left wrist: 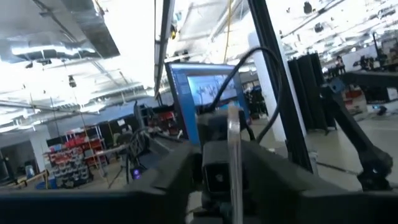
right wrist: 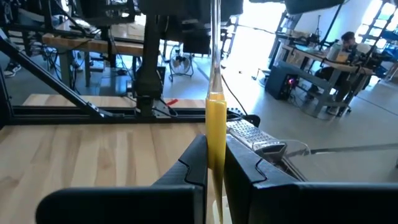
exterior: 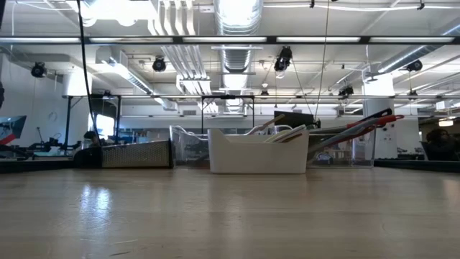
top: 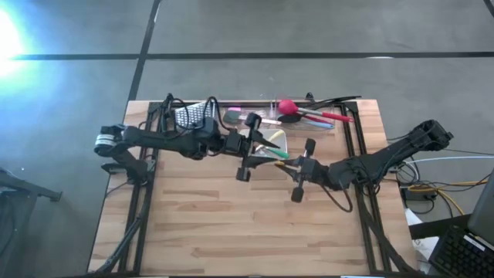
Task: Pick & Place Kitchen Items
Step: Put the yellow spatula into the left transparent bin
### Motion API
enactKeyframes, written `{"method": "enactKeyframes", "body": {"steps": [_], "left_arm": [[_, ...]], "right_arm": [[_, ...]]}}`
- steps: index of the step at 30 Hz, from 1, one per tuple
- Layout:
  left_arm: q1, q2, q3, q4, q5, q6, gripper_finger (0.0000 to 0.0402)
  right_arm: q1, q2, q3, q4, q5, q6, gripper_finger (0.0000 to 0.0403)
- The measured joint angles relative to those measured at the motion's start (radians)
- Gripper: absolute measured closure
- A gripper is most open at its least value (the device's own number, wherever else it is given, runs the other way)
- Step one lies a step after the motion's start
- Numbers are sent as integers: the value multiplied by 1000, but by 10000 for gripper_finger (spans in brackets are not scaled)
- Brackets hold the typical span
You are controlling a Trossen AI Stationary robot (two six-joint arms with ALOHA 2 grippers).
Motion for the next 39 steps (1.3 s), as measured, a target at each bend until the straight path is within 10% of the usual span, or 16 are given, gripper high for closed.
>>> {"method": "enactKeyframes", "body": {"steps": [6, 20, 39], "left_arm": [[-1, -5, 0, -73, 6, 45, 387], [1, -130, 18, -434, -44, 117, 394], [120, -122, 326, -1136, -166, 300, 394]], "right_arm": [[2, 0, 0, -11, 3, -2, 385], [2, -4, 0, -24, -2, 48, 383], [11, -119, 0, -276, -2, 227, 213]]}}
